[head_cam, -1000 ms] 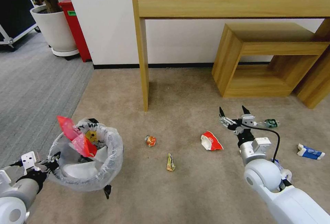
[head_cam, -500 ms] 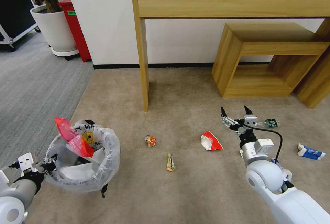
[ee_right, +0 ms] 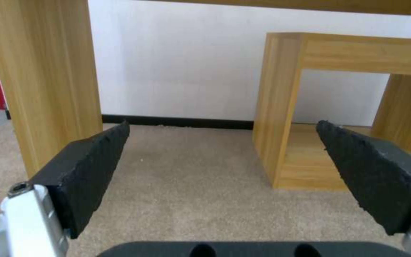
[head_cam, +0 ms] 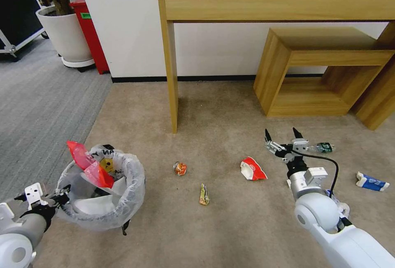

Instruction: Pick up the trash bin and place the garbage on the floor into it.

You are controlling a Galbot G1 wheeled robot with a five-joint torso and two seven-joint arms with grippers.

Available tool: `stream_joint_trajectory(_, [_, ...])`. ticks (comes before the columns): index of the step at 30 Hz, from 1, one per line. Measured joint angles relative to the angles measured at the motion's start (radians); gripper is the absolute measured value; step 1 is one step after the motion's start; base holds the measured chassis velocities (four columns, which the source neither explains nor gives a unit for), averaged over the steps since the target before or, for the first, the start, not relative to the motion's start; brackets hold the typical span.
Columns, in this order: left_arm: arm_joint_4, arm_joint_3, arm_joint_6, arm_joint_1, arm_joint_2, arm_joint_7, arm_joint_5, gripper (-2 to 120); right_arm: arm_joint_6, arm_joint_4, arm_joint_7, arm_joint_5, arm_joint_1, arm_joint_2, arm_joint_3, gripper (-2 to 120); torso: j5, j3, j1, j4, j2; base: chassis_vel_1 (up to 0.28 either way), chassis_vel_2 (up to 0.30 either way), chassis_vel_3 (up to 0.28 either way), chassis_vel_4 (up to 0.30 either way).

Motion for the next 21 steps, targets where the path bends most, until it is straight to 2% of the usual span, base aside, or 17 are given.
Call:
stream_joint_trajectory(14, [-0.007,-0.005,-0.004,0.007,-0.001,0.004,0.001,1,-0.022,0.004,0.001,0.001,0.011,0.0,-0.006,99,0.0,0.0,0.0,0.0,0.0,-0.017,0.014,0.014,-0.017])
stream_joint_trajectory(21, [-0.004,-0.007,-0.006,0.005,0.0,0.008,0.001,1,-0.019,-0.003,0.002,0.001,0.019,0.004,-0.012,100,-0.0003,0.0,0.0,0.0,0.0,-0.147,0.159,0.159,-0.164])
